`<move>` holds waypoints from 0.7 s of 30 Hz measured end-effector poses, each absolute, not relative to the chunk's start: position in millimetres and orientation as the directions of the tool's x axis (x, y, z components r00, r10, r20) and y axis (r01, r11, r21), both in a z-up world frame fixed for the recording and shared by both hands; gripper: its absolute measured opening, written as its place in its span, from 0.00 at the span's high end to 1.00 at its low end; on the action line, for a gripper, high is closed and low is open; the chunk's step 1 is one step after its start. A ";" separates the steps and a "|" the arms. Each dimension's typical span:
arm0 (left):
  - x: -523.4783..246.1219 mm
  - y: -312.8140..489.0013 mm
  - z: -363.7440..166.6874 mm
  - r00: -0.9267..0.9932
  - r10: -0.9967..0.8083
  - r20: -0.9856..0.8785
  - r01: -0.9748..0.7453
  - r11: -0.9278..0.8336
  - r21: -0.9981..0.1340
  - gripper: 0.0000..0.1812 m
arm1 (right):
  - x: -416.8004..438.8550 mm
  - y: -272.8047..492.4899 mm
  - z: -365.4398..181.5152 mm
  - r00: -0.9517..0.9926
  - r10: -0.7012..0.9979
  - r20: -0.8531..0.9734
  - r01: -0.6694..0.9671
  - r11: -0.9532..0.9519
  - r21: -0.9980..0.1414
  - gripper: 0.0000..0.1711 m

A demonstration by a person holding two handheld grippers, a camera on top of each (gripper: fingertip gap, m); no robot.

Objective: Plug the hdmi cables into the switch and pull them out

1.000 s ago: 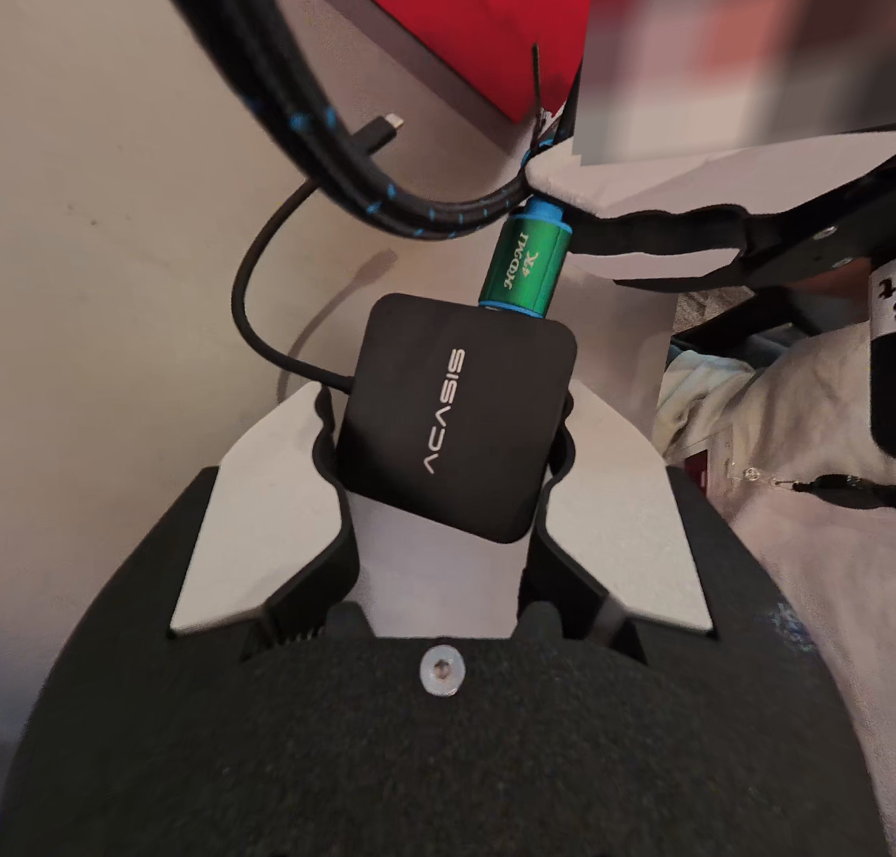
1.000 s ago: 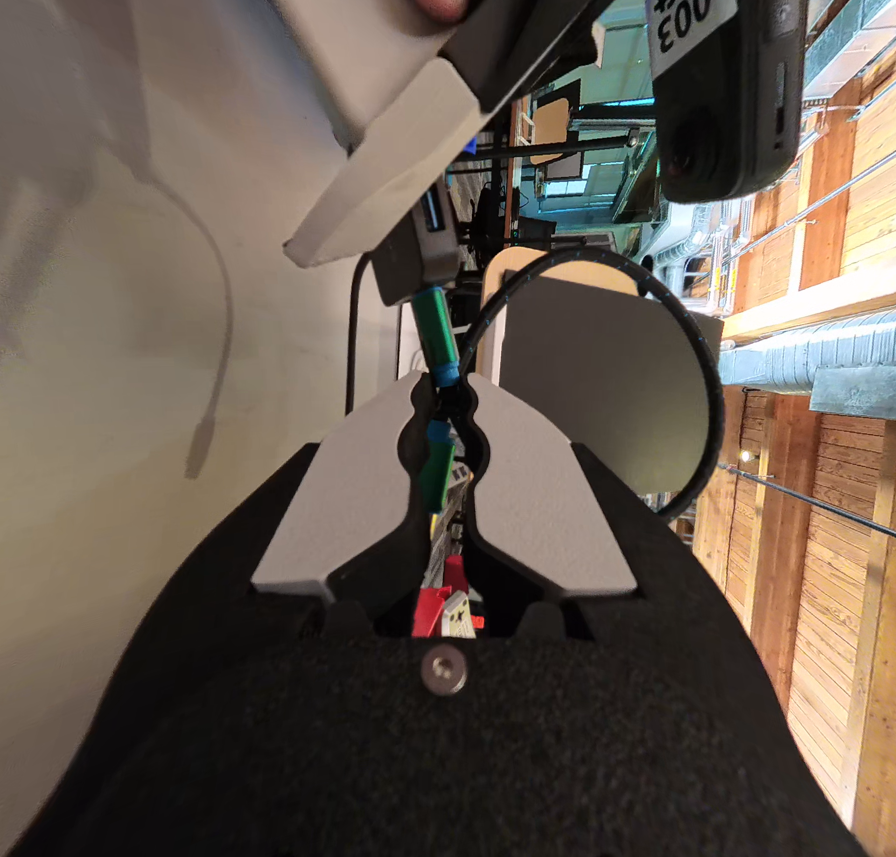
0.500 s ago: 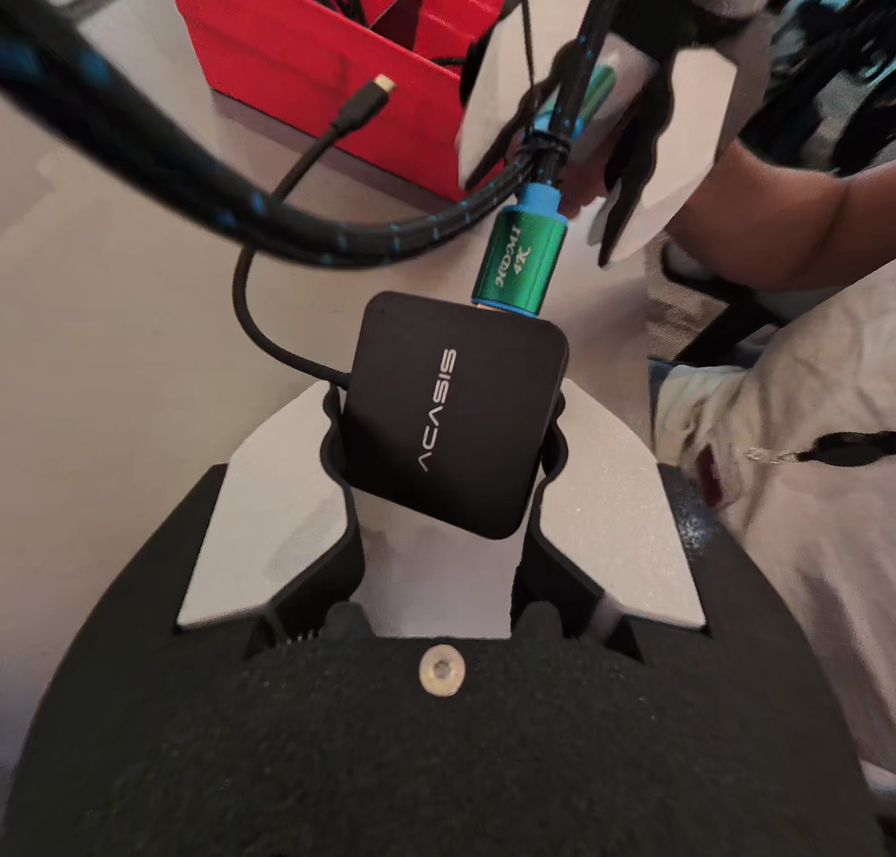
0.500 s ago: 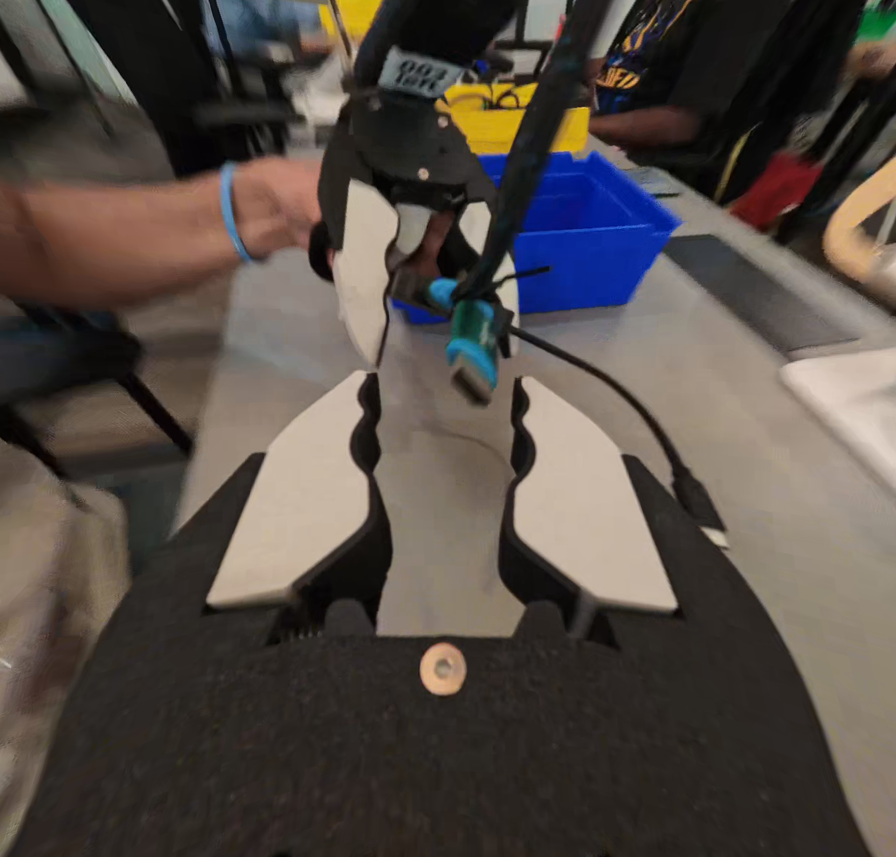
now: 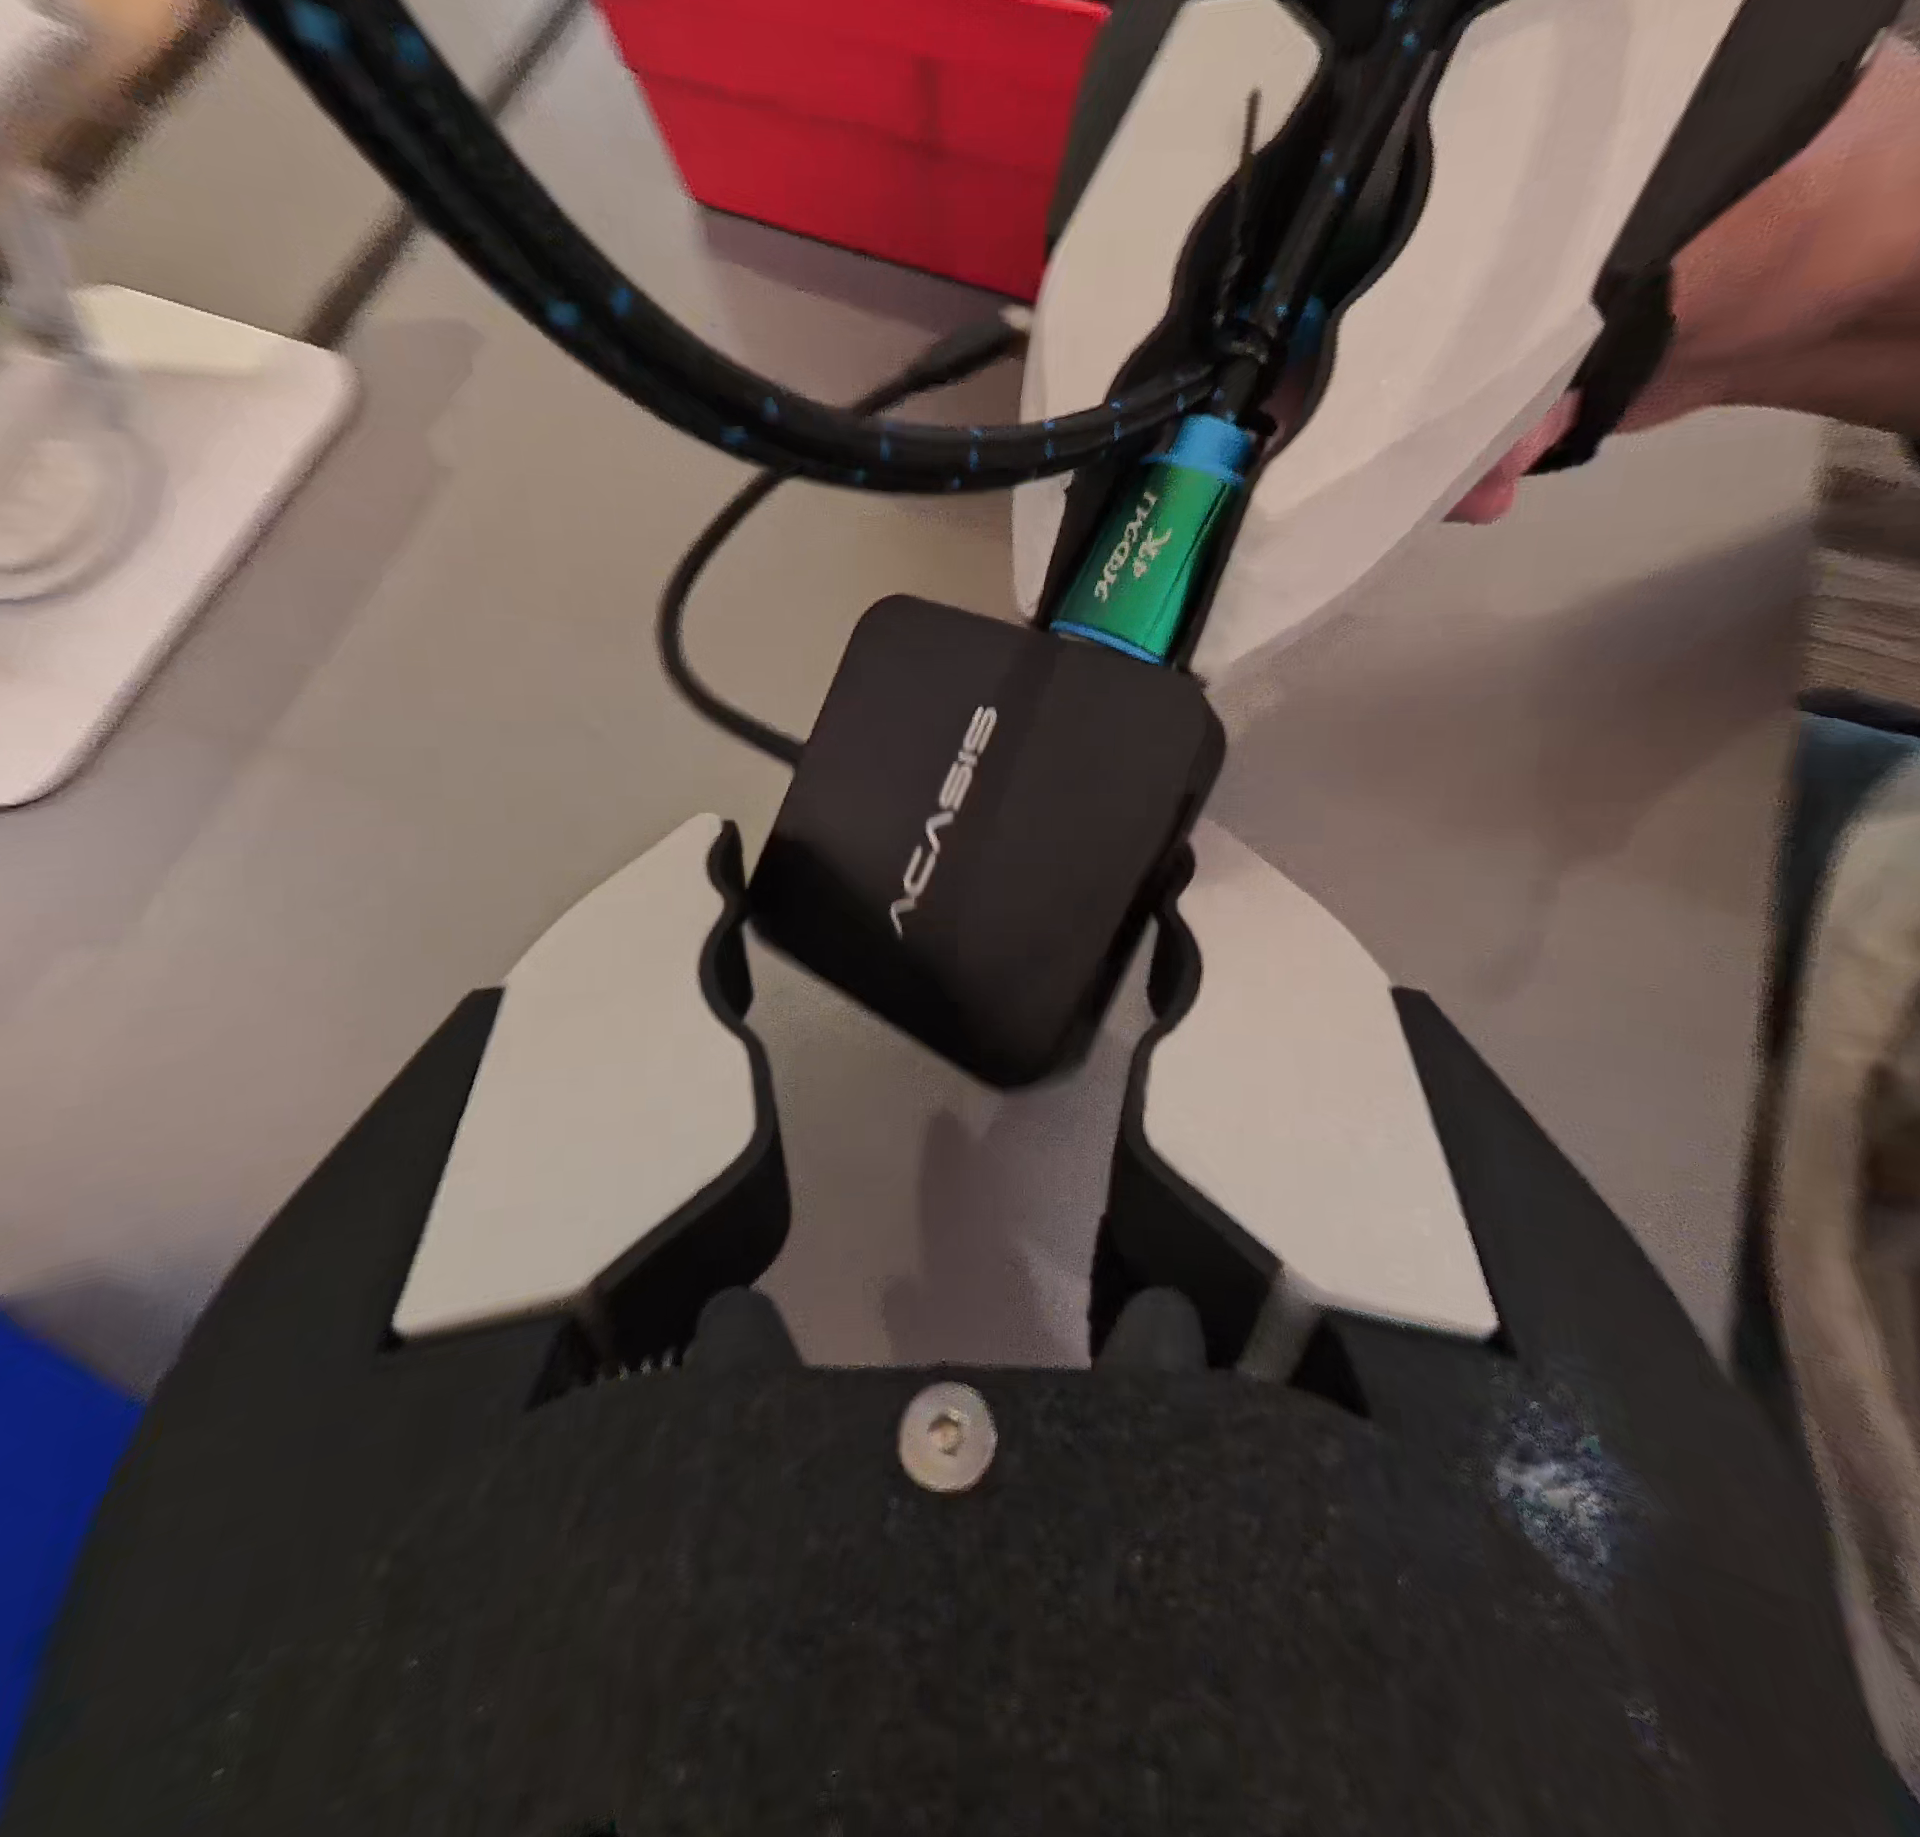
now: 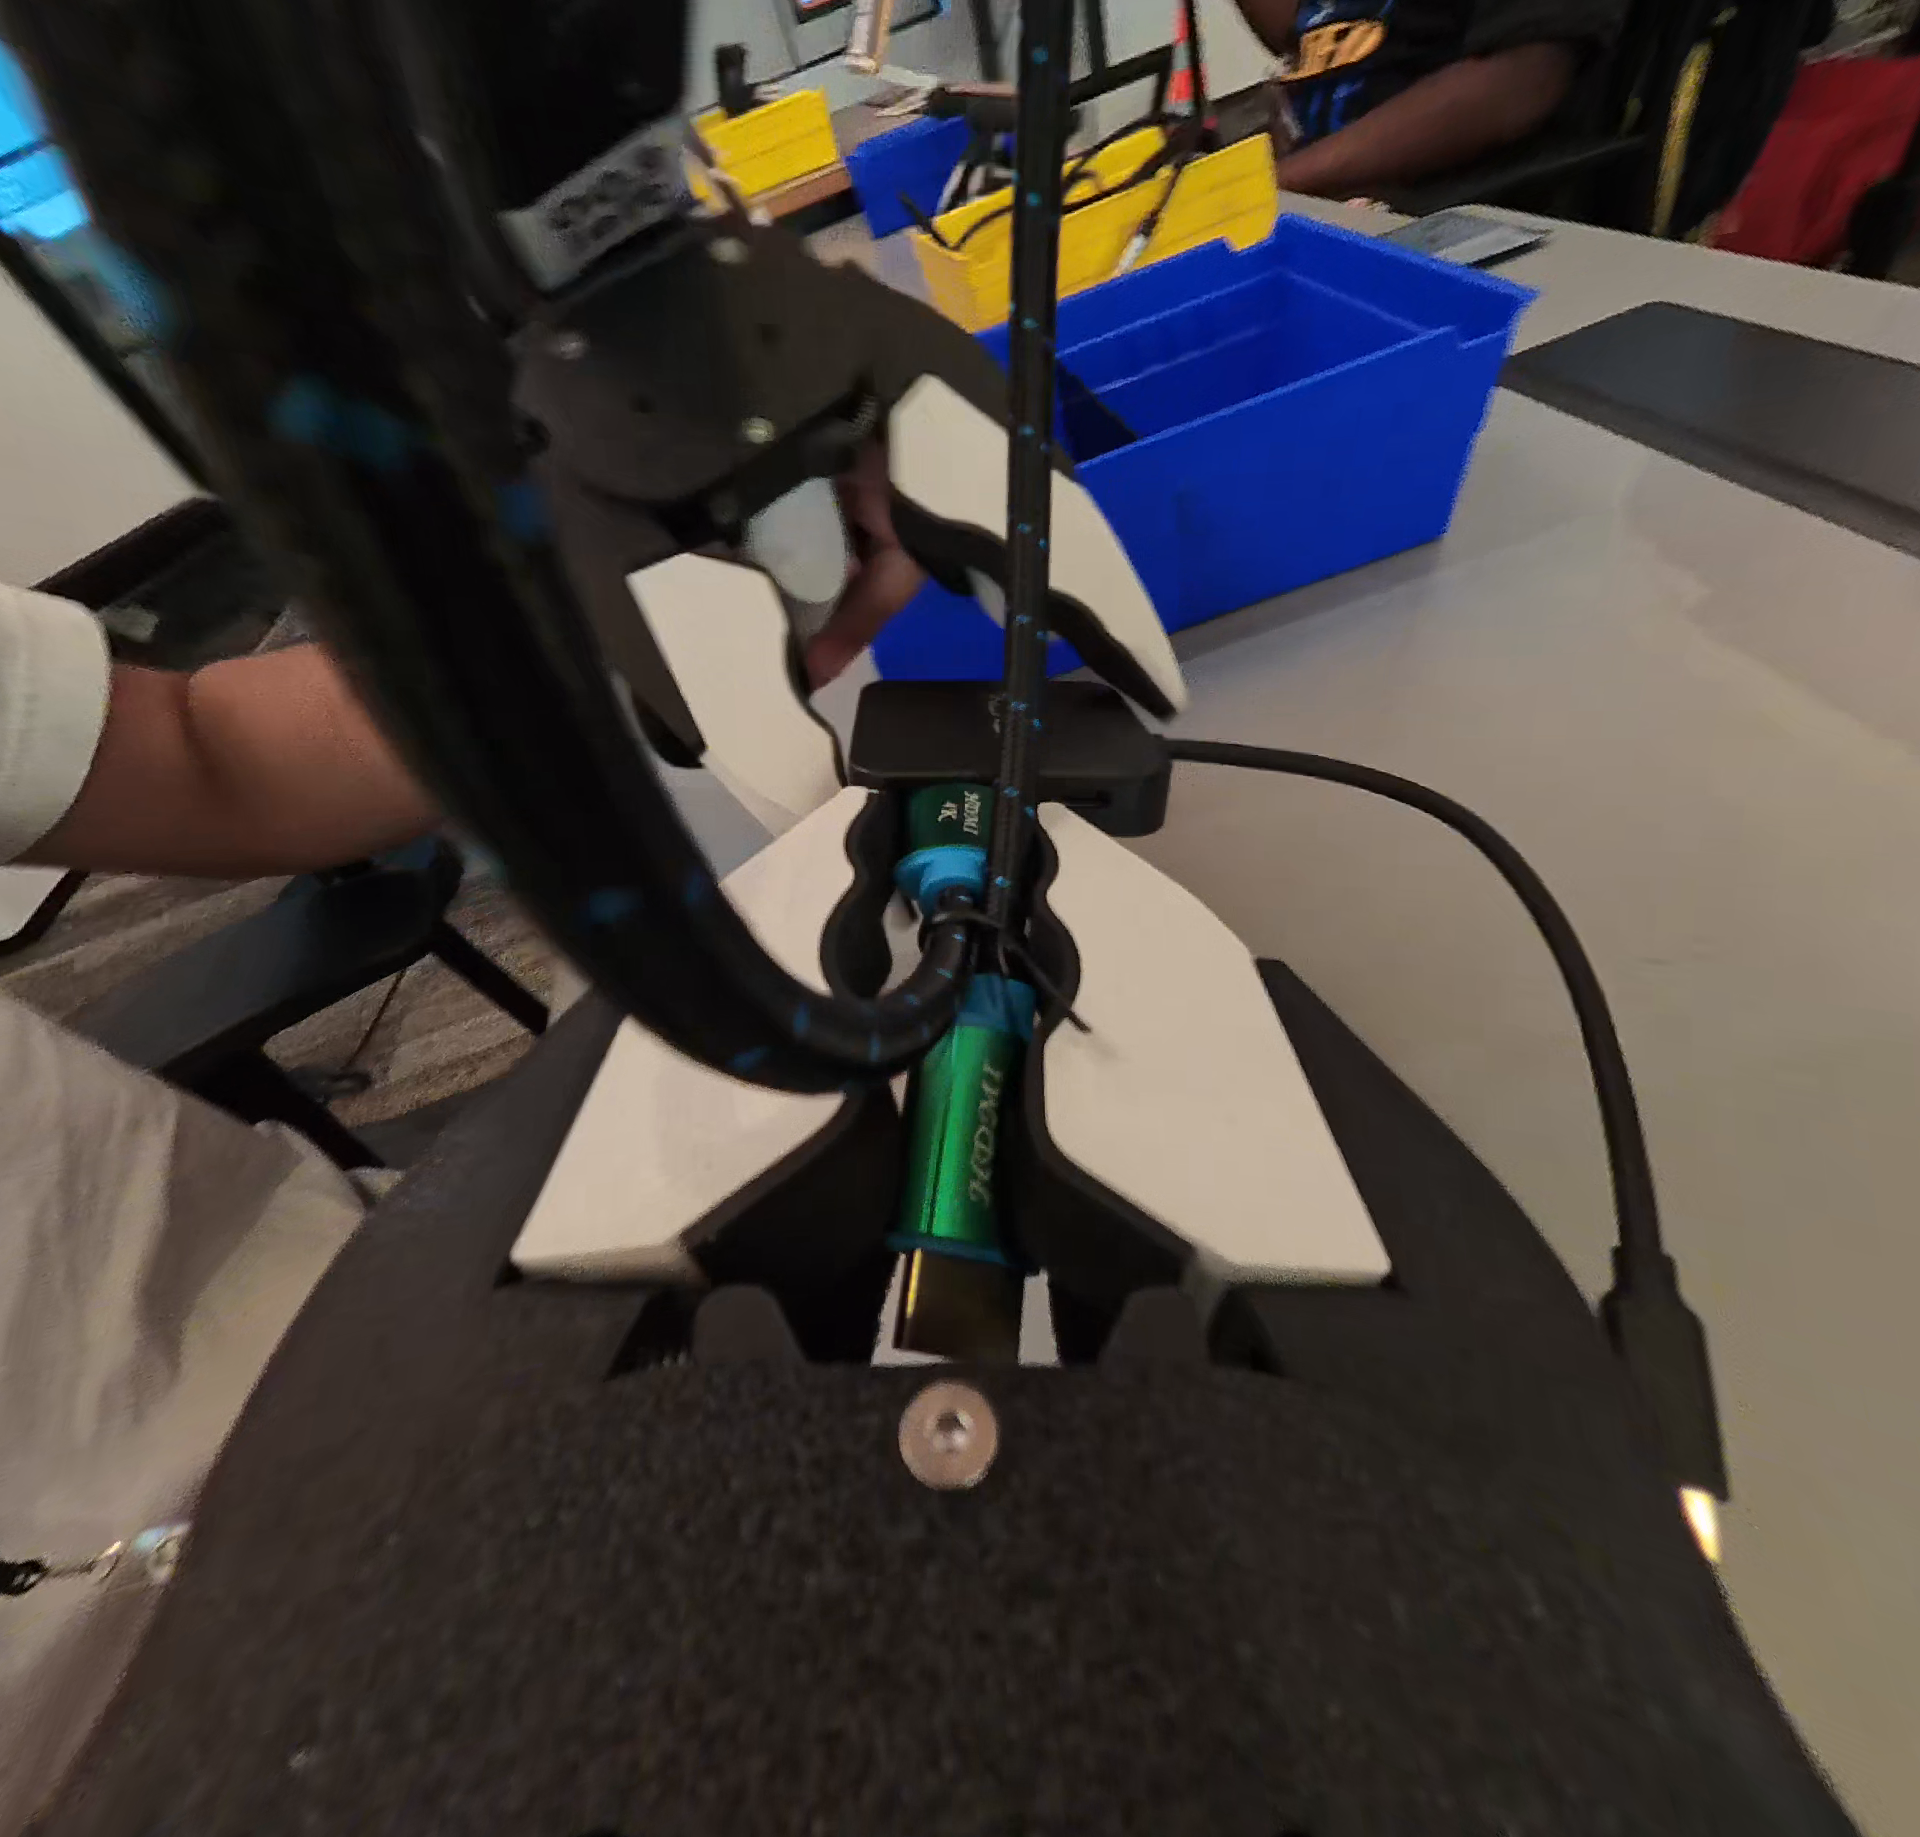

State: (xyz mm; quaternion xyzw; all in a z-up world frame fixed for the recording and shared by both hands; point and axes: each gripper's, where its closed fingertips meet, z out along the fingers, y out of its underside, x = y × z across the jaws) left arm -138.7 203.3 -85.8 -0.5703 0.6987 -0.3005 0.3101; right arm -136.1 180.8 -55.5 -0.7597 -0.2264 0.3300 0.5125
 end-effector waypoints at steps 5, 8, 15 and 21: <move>-140.9 208.5 -68.6 -0.010 -0.906 -0.422 -0.532 0.362 -0.765 0.69 | -123.4 185.6 -52.3 0.694 0.628 -0.353 -0.091 -0.409 -0.908 0.87; -136.9 203.8 -71.1 -0.008 -0.807 -0.590 -0.538 0.501 -0.678 0.73 | -129.4 185.8 -52.3 0.679 0.620 -0.394 -0.121 -0.434 -0.893 0.87; -130.7 204.8 -72.1 -0.013 -0.564 -0.826 -0.566 0.685 -0.459 0.92 | -144.5 182.1 -55.2 0.663 0.633 -0.400 -0.098 -0.456 -0.884 0.87; -132.9 211.2 -68.8 0.001 -0.450 -0.893 -0.583 0.725 -0.366 0.92 | -138.4 180.4 -50.8 0.675 0.635 -0.375 -0.108 -0.418 -0.902 0.82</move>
